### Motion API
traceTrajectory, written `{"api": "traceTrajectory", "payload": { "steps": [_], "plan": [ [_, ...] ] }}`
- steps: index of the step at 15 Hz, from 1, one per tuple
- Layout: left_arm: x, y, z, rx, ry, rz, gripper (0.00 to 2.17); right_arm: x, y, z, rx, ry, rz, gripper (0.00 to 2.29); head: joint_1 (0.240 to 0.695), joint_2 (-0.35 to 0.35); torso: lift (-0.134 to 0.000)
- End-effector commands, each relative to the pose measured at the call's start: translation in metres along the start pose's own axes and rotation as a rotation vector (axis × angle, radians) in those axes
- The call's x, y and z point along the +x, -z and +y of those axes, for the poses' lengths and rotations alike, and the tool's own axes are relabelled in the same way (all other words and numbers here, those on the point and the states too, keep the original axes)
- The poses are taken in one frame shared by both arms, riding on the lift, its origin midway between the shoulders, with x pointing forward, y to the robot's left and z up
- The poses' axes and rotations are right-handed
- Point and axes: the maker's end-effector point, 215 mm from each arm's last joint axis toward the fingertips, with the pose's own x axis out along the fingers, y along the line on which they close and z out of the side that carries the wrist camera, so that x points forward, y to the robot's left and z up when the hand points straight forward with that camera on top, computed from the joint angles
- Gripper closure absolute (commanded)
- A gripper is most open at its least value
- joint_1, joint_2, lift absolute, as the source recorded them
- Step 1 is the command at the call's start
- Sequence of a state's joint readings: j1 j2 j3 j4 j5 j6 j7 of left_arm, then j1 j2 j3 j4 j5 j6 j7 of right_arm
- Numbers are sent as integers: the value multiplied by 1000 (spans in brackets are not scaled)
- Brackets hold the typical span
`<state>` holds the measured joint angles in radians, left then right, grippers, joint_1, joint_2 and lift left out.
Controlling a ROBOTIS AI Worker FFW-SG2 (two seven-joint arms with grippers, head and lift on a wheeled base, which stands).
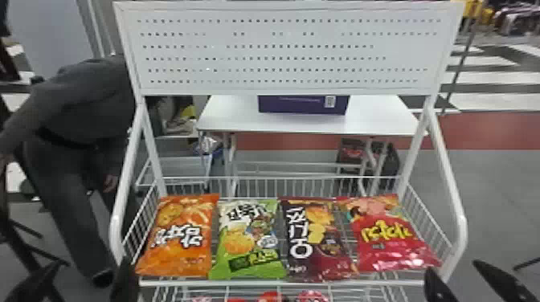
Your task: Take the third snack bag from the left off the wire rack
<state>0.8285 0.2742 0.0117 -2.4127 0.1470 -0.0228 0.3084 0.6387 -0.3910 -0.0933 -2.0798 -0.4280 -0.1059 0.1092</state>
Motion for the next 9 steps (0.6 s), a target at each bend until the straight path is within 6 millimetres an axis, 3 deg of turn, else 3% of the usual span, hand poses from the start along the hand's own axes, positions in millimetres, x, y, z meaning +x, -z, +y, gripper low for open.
{"api": "traceTrajectory", "payload": {
  "steps": [1,2,7,9],
  "plan": [
    [-2,-1,-7,-3,11,-1,144,45,35,26,7,-43,77,144,499,0,0],
    [-4,0,-11,-1,18,1,144,68,48,38,14,-54,105,144,499,0,0],
    [-8,2,-22,3,38,5,144,178,80,124,40,-172,190,144,499,0,0],
    [-8,2,-24,5,45,5,144,205,87,148,14,-206,219,144,499,0,0]
  ]
}}
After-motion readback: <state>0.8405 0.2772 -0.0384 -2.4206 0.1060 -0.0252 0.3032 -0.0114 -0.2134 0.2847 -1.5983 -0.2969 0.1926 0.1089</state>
